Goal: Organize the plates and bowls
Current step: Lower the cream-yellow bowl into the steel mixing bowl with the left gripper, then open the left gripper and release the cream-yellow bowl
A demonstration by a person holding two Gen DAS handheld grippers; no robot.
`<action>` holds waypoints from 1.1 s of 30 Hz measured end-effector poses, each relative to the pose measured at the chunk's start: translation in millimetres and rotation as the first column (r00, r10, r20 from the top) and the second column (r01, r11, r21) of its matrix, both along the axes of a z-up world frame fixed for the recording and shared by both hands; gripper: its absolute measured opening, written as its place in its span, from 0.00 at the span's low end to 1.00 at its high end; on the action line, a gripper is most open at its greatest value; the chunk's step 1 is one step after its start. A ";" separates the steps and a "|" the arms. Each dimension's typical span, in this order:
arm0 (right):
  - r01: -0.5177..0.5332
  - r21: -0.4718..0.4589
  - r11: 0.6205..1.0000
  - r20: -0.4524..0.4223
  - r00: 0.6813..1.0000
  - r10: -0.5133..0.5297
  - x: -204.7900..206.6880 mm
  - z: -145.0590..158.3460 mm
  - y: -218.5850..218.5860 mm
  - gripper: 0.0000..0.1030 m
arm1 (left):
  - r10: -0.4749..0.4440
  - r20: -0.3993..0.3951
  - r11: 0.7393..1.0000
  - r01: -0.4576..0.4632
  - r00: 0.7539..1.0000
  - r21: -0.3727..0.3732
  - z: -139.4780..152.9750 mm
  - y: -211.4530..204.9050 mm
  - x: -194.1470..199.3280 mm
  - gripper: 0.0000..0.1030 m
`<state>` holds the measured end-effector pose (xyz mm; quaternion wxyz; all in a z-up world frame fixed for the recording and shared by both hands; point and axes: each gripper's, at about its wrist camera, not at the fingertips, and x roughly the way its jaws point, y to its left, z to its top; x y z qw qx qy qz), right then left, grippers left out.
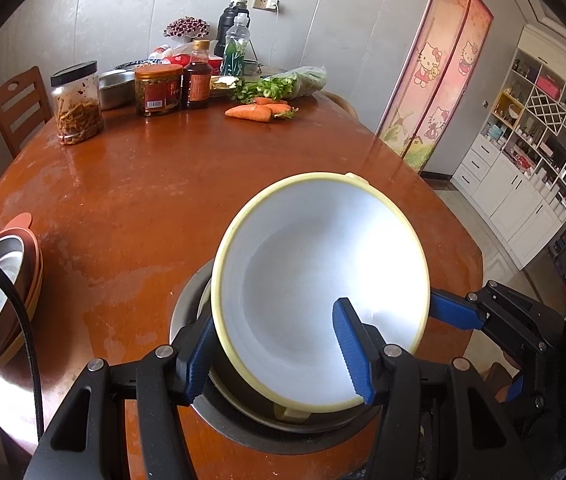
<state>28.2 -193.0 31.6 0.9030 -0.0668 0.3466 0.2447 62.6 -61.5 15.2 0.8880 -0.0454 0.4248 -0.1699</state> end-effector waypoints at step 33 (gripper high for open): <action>0.036 0.046 0.998 0.000 0.999 -0.036 -6.1 6.2 -9.0 0.72 | 0.022 0.059 1.000 -0.022 0.998 0.003 13.5 9.7 -12.0 0.63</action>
